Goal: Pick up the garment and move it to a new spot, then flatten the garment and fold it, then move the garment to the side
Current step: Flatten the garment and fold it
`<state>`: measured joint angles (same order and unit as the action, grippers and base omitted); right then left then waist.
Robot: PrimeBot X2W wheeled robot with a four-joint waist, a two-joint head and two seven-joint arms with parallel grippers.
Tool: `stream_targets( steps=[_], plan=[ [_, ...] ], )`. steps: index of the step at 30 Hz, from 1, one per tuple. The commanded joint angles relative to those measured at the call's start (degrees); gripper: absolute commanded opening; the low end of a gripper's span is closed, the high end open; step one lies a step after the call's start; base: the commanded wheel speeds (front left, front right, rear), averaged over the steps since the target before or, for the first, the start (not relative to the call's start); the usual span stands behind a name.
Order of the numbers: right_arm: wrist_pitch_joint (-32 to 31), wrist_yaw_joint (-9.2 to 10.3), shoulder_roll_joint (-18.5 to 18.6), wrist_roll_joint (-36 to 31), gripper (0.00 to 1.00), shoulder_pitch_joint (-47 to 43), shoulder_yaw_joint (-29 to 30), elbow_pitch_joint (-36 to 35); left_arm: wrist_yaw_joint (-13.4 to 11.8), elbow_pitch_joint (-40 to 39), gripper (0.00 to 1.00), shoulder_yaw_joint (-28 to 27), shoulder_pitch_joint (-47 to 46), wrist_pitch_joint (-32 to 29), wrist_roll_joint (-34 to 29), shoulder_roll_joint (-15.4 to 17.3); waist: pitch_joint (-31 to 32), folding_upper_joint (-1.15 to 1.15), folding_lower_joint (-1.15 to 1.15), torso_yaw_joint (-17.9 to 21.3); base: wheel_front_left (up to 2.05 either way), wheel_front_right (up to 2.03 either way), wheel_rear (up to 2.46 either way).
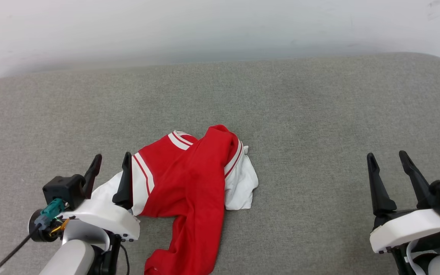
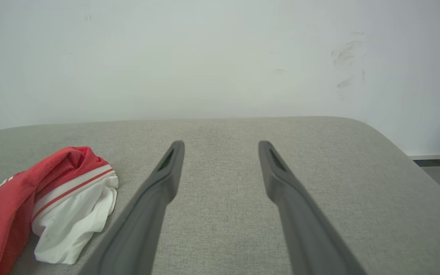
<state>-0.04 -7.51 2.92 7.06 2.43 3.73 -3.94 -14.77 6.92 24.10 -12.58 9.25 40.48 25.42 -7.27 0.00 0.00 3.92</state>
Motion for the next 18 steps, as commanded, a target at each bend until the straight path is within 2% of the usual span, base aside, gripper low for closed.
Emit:
stream_targets(
  steps=[1, 4, 10, 15, 18],
  plan=[
    [-0.5, 0.04, -0.1, 0.6, 1.00, -0.4, 0.5, -0.1, -0.6, -0.8, 1.00, 0.2, -0.7, 1.4, -1.3, 0.0, 0.3, 0.00, 0.00, -0.1, 0.00, 0.00, 0.00],
    [-2.4, 0.03, -0.1, 2.0, 1.00, -0.3, 1.5, 0.6, -1.3, -3.1, 1.00, 0.6, -0.4, 3.6, -3.7, -0.3, 0.7, 0.00, 0.00, -0.6, 0.00, 0.00, 0.00],
    [-11.1, 0.03, -0.1, 3.6, 1.00, 1.6, 3.0, 2.9, -2.6, -7.2, 1.00, 1.3, 0.9, 5.0, -7.3, -0.3, 0.3, 0.00, 0.00, -3.0, 0.00, 0.00, 0.00],
    [-23.5, 0.03, 0.0, 5.8, 1.00, 5.4, 0.6, 6.5, -2.9, -9.3, 1.00, 2.1, 1.5, 5.2, -8.5, -0.8, -0.7, 0.00, 0.00, -6.5, 0.00, 0.00, 0.00],
    [-31.1, 0.04, 1.8, 7.4, 1.00, 8.1, -2.8, 8.8, -3.0, -9.7, 1.00, 2.6, 1.2, 5.3, -8.6, -1.4, -1.4, 0.00, 0.00, -8.8, 0.00, 0.00, 0.00]
  ],
)
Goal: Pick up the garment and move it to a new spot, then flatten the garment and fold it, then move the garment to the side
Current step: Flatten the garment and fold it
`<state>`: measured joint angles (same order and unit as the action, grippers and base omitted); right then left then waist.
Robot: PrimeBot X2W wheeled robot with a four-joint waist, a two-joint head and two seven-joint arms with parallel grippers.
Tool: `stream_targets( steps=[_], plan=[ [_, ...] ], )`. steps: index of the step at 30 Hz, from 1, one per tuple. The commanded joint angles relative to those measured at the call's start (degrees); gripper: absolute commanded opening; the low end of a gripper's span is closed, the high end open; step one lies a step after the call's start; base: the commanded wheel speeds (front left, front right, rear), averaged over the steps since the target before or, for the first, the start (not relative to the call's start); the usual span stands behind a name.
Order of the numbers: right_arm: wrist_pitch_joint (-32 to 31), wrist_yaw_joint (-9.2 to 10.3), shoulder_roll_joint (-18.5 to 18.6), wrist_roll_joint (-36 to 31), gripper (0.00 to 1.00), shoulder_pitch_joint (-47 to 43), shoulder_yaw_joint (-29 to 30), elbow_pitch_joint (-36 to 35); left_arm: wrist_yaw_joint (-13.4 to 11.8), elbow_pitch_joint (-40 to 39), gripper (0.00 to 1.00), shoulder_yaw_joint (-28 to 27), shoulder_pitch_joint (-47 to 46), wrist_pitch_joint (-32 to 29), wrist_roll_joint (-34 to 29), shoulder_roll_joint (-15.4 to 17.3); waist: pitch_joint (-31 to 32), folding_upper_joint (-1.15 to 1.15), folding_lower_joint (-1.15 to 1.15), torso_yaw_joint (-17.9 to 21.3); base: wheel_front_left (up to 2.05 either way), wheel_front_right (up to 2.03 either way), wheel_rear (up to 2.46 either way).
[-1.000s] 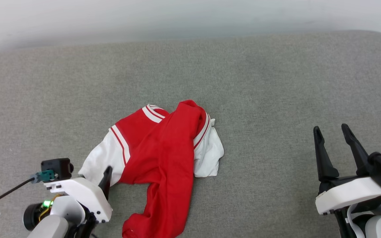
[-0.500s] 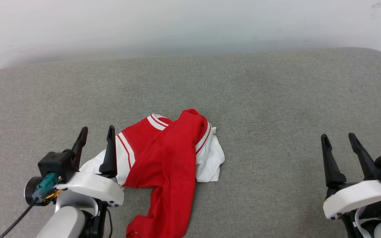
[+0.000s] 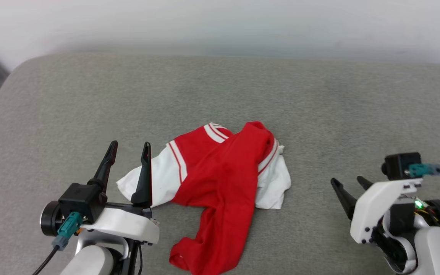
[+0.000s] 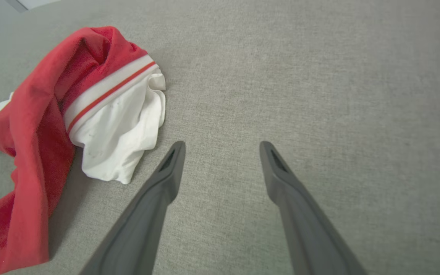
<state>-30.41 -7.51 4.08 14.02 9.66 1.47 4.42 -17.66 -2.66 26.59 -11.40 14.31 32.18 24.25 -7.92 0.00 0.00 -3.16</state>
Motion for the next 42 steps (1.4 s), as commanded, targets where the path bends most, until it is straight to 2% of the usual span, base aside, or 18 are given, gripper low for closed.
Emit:
stream_targets(
  steps=[1, 5, 12, 17, 18, 19, 20, 25, 34, 39, 42],
  plan=[
    [-2.6, 0.03, 0.8, 1.5, 1.00, 1.8, -1.7, 1.0, -0.1, -0.2, 1.00, 0.0, -0.1, 0.3, -0.2, -0.4, -1.0, 0.00, 0.00, -2.5, 0.00, 0.00, 0.00],
    [-8.2, 0.03, 2.1, 4.3, 1.00, 5.6, -6.6, 4.1, 0.3, -0.5, 1.00, 0.2, -0.7, 0.6, -0.4, -1.3, -2.3, 0.00, 0.00, -4.8, 0.00, 0.00, 0.00],
    [-10.6, 0.03, 2.8, 6.5, 1.00, 11.9, -13.9, 13.3, 1.3, -0.1, 1.00, 0.1, -1.7, 0.7, -0.8, -2.7, -4.6, 0.00, 0.00, -6.9, 0.00, 0.00, 0.00],
    [-12.4, 0.03, 2.8, 8.8, 1.00, 12.3, -18.8, 20.8, 2.0, 0.8, 1.00, -0.2, -1.8, 0.8, -0.9, -3.5, -5.1, 0.00, 0.00, -7.3, 0.00, 0.00, 0.00],
    [-12.7, 0.03, 2.8, 9.4, 0.46, 12.2, -19.4, 21.8, 2.1, 1.0, 1.00, -0.3, -1.7, 0.9, -0.9, -3.6, -5.1, 0.00, 0.00, -7.2, 0.00, 0.00, 0.00],
    [-12.5, 0.02, 2.8, 10.0, 0.16, 12.3, -20.2, 22.3, 2.3, 1.2, 1.00, -0.4, -1.6, 0.9, -0.9, -3.7, -5.1, 0.00, 0.00, -7.1, 0.00, 0.00, 0.00],
    [-12.1, 0.02, 2.9, 10.6, 0.00, 12.5, -20.8, 22.6, 2.4, 1.4, 1.00, -0.6, -1.4, 0.9, -0.9, -3.8, -5.0, 0.00, 0.00, -6.9, 0.00, 0.00, 0.00],
    [-7.6, 0.05, 5.4, 10.5, 0.00, 15.4, -20.7, 20.3, 2.8, 2.0, 1.00, -1.2, -0.8, 0.9, -1.0, -3.7, -4.2, 0.00, 0.00, -5.3, 0.00, 0.00, 0.00],
    [-3.6, 0.04, 9.4, 7.2, 0.00, 12.3, -12.4, 12.6, 2.5, 2.2, 1.00, -1.3, 0.8, 0.7, -0.7, -3.2, -1.8, 0.00, 0.00, -1.3, 0.00, 0.00, 0.00],
    [-4.1, 0.04, 10.1, 4.7, 0.00, 6.9, -2.2, 7.8, 2.1, 1.6, 1.00, -1.1, 1.6, 0.1, -0.5, -2.7, -0.7, 0.00, 0.00, 1.0, 0.00, 0.00, 0.00],
    [-4.5, 0.04, 9.2, 3.5, 0.00, 3.3, 4.4, 6.6, 2.0, 1.4, 1.00, -1.2, 1.8, -0.5, -0.4, -2.2, -0.6, 0.00, 0.00, 1.8, 0.00, 0.00, 0.00]
  ],
)
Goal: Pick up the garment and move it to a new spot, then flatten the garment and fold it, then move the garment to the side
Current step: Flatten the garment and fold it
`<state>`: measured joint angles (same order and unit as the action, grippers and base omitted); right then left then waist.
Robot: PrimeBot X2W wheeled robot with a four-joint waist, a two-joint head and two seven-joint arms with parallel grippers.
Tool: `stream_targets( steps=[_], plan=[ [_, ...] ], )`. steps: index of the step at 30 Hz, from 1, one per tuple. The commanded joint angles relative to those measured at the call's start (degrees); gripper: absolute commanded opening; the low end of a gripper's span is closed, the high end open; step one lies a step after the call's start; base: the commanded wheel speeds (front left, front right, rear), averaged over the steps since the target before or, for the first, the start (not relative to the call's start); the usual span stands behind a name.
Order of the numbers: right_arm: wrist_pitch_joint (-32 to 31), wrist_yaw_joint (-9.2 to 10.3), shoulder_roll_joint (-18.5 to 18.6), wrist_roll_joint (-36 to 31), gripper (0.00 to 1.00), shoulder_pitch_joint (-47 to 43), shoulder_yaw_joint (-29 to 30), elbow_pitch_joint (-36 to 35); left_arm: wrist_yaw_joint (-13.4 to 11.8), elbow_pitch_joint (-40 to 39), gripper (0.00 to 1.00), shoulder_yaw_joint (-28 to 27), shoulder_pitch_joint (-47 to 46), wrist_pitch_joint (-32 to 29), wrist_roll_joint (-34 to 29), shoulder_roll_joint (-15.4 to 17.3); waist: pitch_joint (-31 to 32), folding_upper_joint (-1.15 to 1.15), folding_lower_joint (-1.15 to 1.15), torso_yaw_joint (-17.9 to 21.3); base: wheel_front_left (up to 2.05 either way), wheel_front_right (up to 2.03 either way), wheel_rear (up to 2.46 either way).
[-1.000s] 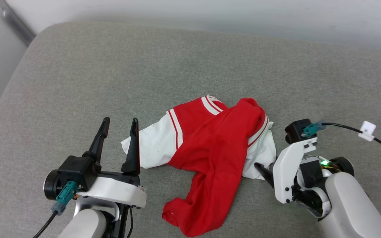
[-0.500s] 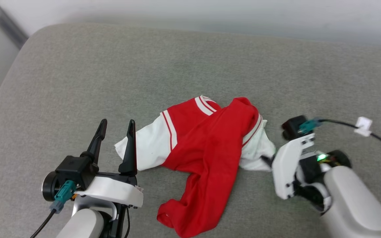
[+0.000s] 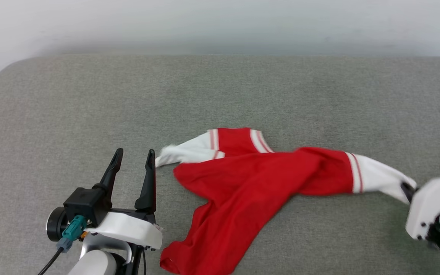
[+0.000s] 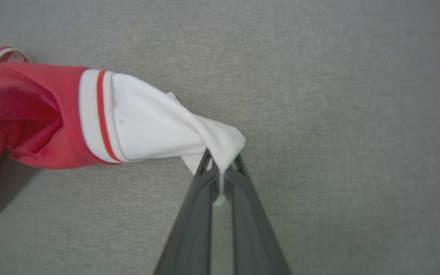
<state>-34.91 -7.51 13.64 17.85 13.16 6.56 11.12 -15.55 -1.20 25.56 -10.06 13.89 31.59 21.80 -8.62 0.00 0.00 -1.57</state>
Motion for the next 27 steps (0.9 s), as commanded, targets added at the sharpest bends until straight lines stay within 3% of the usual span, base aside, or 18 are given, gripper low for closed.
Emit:
stream_targets(
  steps=[1, 6, 8, 14, 23, 27],
  plan=[
    [-0.2, 0.04, -0.9, -0.7, 0.00, -1.5, 1.1, 0.0, -0.1, -0.1, 1.00, -0.1, 0.5, -0.1, 0.2, 0.4, 0.1, 0.00, 0.00, 0.4, 0.00, 0.00, 0.00],
    [1.8, 0.03, -3.9, -1.9, 0.00, -5.2, 5.7, 2.1, -0.5, -0.2, 1.00, -0.3, 0.9, -0.6, 0.5, 0.6, 0.1, 0.00, 0.00, 1.3, 0.00, 0.00, 0.00],
    [3.9, 0.03, -5.1, -2.1, 1.00, -5.8, 6.0, 3.3, -0.6, -0.1, 1.00, -0.4, 1.1, -0.8, 0.8, 0.7, 0.1, 0.00, 0.00, 1.5, 0.00, 0.00, 0.00],
    [12.9, 0.03, -6.7, -1.7, 1.00, -6.9, 4.5, 2.5, -1.2, 0.1, 1.00, -0.7, 1.9, -1.0, 1.2, 1.2, 0.7, 0.00, 0.00, 2.1, 0.00, 0.00, 0.00],
    [26.9, 0.03, -7.7, -2.4, 1.00, -10.7, 0.9, -5.5, -2.3, 0.9, 1.00, -1.8, 4.1, -2.1, 2.5, 2.1, 2.9, 0.00, 0.00, 3.0, 0.00, 0.00, 0.00],
    [30.2, 0.04, -9.1, -4.1, 1.00, -11.6, 1.2, -9.2, -1.8, 1.5, 1.00, -2.6, 3.5, -3.4, 3.7, 3.0, 3.6, 0.00, 0.00, 3.3, 0.00, 0.00, 0.00]
  ],
)
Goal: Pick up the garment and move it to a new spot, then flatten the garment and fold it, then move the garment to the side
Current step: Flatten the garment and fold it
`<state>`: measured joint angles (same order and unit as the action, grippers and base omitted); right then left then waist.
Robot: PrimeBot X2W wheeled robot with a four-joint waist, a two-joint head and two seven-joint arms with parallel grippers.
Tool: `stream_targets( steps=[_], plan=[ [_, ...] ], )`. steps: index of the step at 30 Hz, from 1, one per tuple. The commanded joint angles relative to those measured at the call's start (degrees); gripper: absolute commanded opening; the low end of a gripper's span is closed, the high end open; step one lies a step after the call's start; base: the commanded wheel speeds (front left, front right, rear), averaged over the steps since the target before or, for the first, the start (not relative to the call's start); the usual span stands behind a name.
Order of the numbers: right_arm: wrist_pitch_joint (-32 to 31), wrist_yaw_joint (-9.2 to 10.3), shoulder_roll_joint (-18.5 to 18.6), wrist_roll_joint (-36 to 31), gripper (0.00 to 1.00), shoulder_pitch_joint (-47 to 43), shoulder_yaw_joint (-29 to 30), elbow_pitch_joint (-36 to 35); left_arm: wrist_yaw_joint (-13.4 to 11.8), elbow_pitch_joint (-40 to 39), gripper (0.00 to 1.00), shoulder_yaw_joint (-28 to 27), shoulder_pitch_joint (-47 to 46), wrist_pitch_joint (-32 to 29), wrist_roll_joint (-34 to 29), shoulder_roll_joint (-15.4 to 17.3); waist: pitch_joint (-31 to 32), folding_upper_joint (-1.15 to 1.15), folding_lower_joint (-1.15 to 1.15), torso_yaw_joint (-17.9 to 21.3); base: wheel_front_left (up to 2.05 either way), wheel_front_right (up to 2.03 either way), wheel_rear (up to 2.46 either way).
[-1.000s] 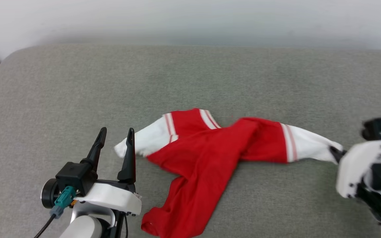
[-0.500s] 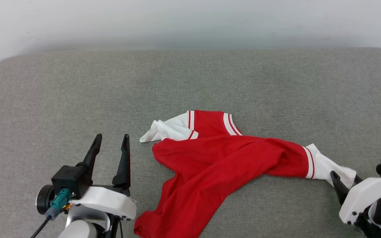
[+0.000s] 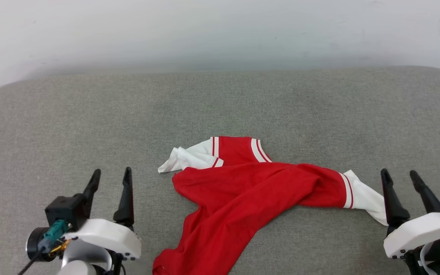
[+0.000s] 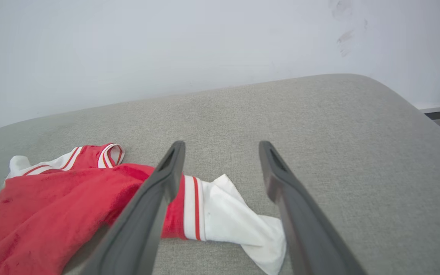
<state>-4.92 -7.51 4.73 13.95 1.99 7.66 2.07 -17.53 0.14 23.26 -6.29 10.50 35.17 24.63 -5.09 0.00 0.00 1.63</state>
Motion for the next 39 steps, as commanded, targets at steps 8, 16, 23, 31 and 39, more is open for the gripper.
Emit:
stream_targets(
  steps=[8, 16, 23, 31, 39],
  plan=[
    [0.4, 0.03, -1.7, -2.0, 1.00, 0.4, -0.8, -6.8, 4.5, 0.5, 1.00, -0.9, -10.2, -7.3, 2.7, 3.3, -2.5, 0.00, 0.00, 0.9, 0.00, 0.00, 0.00],
    [0.3, 0.04, -1.9, -2.3, 1.00, 2.5, -2.9, -9.3, 11.5, 5.9, 1.00, 2.3, -21.4, -22.7, 7.0, 6.6, -7.5, 0.00, 0.00, 3.9, 0.00, 0.00, 0.00],
    [2.5, 0.03, -1.9, -0.6, 1.00, 4.1, -4.2, -8.7, 15.9, 12.1, 1.00, 6.8, -25.1, -36.9, 10.0, 9.1, -10.9, 0.00, 0.00, 6.6, 0.00, 0.00, 0.00],
    [5.0, 0.04, -1.9, 0.6, 1.00, 4.9, -5.3, -8.0, 17.0, 18.0, 1.00, 9.4, -25.1, -45.6, 12.0, 10.4, -12.9, 0.00, 0.00, 8.6, 0.00, 0.00, 0.00],
    [6.0, 0.04, -1.9, 1.7, 1.00, 4.6, -4.8, -7.5, 18.5, 22.2, 0.00, 12.8, -25.6, -50.6, 12.5, 8.6, -13.3, 0.00, 0.00, 9.7, 0.00, 0.00, 0.00]
  ],
)
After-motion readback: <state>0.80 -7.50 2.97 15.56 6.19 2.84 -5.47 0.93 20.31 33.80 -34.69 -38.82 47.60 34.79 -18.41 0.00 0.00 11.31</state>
